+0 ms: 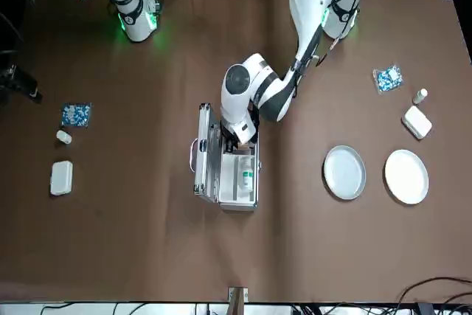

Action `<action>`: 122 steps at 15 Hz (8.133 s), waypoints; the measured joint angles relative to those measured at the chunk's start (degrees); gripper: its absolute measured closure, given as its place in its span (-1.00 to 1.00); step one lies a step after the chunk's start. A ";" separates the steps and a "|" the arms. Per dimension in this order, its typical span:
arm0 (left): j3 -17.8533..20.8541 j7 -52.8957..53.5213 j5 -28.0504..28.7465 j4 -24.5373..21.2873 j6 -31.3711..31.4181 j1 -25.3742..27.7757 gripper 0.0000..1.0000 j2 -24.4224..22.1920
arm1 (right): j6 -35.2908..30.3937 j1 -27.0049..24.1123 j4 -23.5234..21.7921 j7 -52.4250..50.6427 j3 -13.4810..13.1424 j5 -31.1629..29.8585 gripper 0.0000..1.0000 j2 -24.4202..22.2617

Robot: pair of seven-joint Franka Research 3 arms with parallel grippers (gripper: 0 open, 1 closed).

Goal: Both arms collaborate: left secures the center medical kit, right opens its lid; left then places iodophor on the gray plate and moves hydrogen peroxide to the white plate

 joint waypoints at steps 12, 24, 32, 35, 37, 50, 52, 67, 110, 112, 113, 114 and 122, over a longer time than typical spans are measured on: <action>0.17 0.08 0.02 0.07 -2.75 0.10 0.20 0.14 | -0.54 0.61 0.00 0.02 0.58 -0.07 -0.97 -0.23; 0.16 -0.06 0.01 1.93 -5.00 0.45 0.34 -1.84 | -0.51 1.10 -0.04 0.02 0.58 -0.07 -0.97 -0.27; -0.53 1.81 -3.78 2.23 -7.70 8.36 0.34 -8.25 | 1.84 0.94 -0.01 0.03 0.11 -0.16 -0.97 -0.27; -1.55 6.59 -7.34 2.25 -8.08 13.34 0.34 -9.74 | 2.13 0.51 0.01 0.03 -0.27 -0.19 -0.97 -0.27; -3.13 9.86 -8.51 2.26 -9.90 17.43 0.34 -10.45 | 2.03 0.45 -0.02 0.03 -0.27 -0.19 -0.97 -0.27; -24.36 35.46 -13.75 2.17 -25.82 52.51 0.34 -11.48 | 2.96 0.61 -0.06 0.02 0.35 -0.19 -0.98 -0.27; -24.47 39.81 -16.78 2.12 -27.36 55.32 0.34 -11.48 | 3.04 0.58 -0.05 0.02 0.33 -0.19 -0.98 -0.27; -24.47 56.66 -26.65 1.26 -30.88 65.88 0.34 -7.12 | 2.87 0.61 -0.18 0.00 0.40 -0.19 -0.98 -0.27; -19.34 92.22 -47.10 -3.03 -39.95 78.56 -1.00 17.81 | 1.28 0.93 -0.46 -0.03 0.48 -0.19 -0.98 -0.24; -19.60 91.93 -45.49 -2.56 -39.95 77.30 -1.00 15.88 | 1.34 0.93 -0.45 -0.03 0.47 -0.19 -0.98 -0.24; -19.93 91.79 -44.41 -2.42 -39.95 76.77 -1.00 14.69 | 1.38 0.93 -0.45 -0.03 0.47 -0.18 -0.98 -0.24; -20.09 91.71 -43.22 -2.33 -39.96 76.04 -1.00 13.33 | 1.38 0.93 -0.45 -0.03 0.46 -0.18 -0.98 -0.24; -21.92 88.46 -27.56 -0.82 -39.98 63.82 -1.00 -3.51 | 1.24 0.91 -0.45 -0.03 0.37 -0.18 -0.98 -0.24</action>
